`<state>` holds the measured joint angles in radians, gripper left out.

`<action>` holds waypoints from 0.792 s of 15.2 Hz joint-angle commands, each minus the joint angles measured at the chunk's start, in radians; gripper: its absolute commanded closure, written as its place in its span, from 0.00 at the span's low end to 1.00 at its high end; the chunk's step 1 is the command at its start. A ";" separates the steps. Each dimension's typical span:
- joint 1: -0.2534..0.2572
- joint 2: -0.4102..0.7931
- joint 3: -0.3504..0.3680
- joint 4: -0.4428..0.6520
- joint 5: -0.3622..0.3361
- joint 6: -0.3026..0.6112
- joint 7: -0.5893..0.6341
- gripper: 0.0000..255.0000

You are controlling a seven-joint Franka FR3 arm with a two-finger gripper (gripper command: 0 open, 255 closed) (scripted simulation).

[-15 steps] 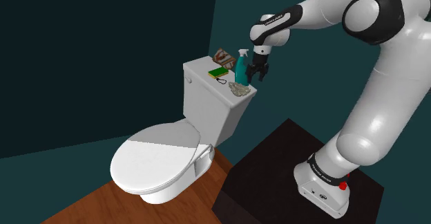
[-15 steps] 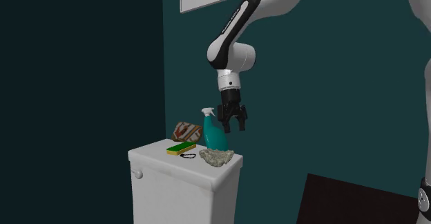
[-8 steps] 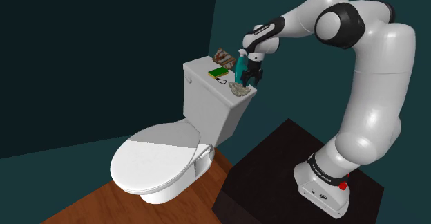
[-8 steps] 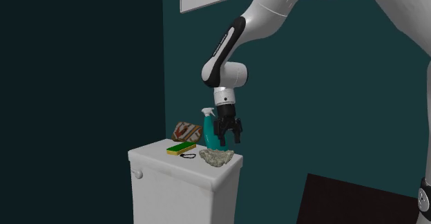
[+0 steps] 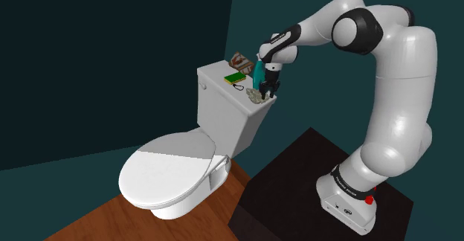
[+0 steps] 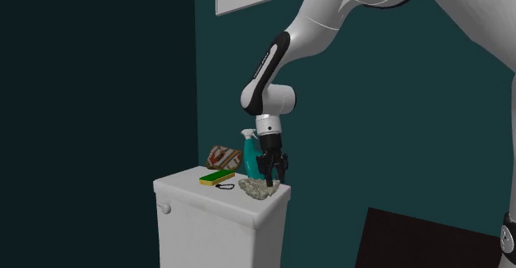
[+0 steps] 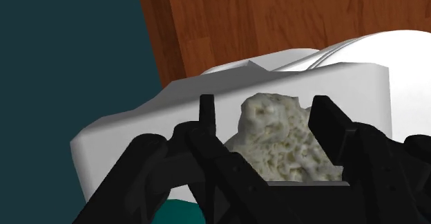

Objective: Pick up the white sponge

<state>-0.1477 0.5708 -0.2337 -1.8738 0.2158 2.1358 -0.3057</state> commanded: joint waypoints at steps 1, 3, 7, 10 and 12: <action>0.000 0.002 0.000 0.001 0.001 0.001 0.000 1.00; 0.000 0.002 0.000 0.001 0.001 0.001 0.000 1.00; 0.000 0.002 0.000 0.002 0.001 0.001 0.000 1.00; 0.001 -0.008 -0.001 -0.001 -0.002 -0.007 0.002 1.00; 0.004 -0.028 -0.005 -0.001 -0.008 -0.025 0.006 1.00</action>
<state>-0.1450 0.5515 -0.2371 -1.8746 0.2105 2.1185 -0.3015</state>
